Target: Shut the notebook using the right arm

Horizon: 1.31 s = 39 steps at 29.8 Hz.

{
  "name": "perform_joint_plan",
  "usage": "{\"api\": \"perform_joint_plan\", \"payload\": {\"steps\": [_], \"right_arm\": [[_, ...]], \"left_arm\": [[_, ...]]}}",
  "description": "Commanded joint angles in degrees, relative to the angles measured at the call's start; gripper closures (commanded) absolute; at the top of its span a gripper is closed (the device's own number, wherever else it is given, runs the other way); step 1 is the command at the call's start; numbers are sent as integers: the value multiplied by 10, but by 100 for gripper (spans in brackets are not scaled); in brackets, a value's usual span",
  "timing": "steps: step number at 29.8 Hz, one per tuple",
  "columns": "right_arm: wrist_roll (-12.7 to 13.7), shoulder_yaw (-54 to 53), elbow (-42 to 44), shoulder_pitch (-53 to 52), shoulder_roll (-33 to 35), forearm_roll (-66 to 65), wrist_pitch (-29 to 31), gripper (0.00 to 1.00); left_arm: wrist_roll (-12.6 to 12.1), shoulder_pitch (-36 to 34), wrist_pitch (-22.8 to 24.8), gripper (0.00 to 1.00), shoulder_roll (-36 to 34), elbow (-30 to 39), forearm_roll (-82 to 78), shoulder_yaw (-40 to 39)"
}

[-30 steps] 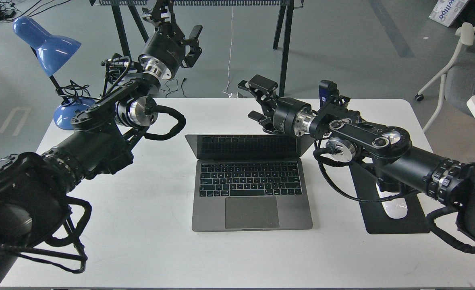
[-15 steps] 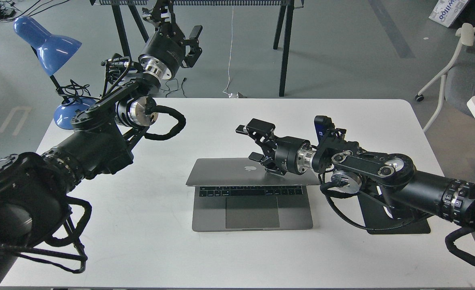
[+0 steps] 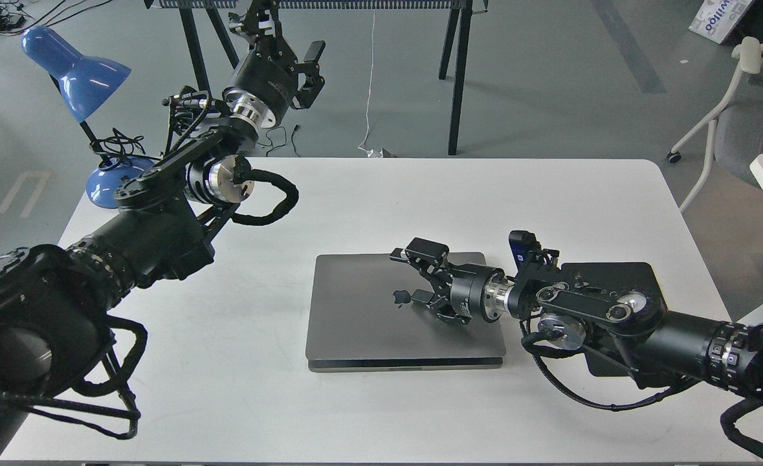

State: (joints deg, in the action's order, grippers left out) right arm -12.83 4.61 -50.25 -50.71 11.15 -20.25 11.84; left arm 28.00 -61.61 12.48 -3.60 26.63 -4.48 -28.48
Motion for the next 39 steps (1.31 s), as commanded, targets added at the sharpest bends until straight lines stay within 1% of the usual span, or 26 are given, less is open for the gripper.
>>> {"api": "perform_joint_plan", "payload": {"steps": [1,12,14,17,25,29,35,36,39], "right_arm": [[0,16,13,5,-3,0,-2,0],[-3,10,3,5,-3,2,2,0],[-4,-6,-7,2,0,3,3,0],[-4,-72,-20,-10,13,3,4,0],[-3,-253,-29,-43,105,4,10,0],[-4,-337,-28,-38,170,10,51,0],[-6,-399,-43,11,244,54,122,0],[-6,-413,-55,24,255,70,130,0],[-6,-456,-84,60,273,105,128,0]], "left_arm": [[0,0,0,0,0,0,0,0],[0,0,0,0,0,0,0,0],[0,0,0,0,0,0,0,0],[0,0,0,0,0,0,0,0],[0,0,0,0,0,0,0,0],[0,0,0,0,0,0,0,0],[0,0,0,0,0,0,0,0],[0,0,0,0,0,0,0,0],[0,0,0,0,0,0,0,0]]}}
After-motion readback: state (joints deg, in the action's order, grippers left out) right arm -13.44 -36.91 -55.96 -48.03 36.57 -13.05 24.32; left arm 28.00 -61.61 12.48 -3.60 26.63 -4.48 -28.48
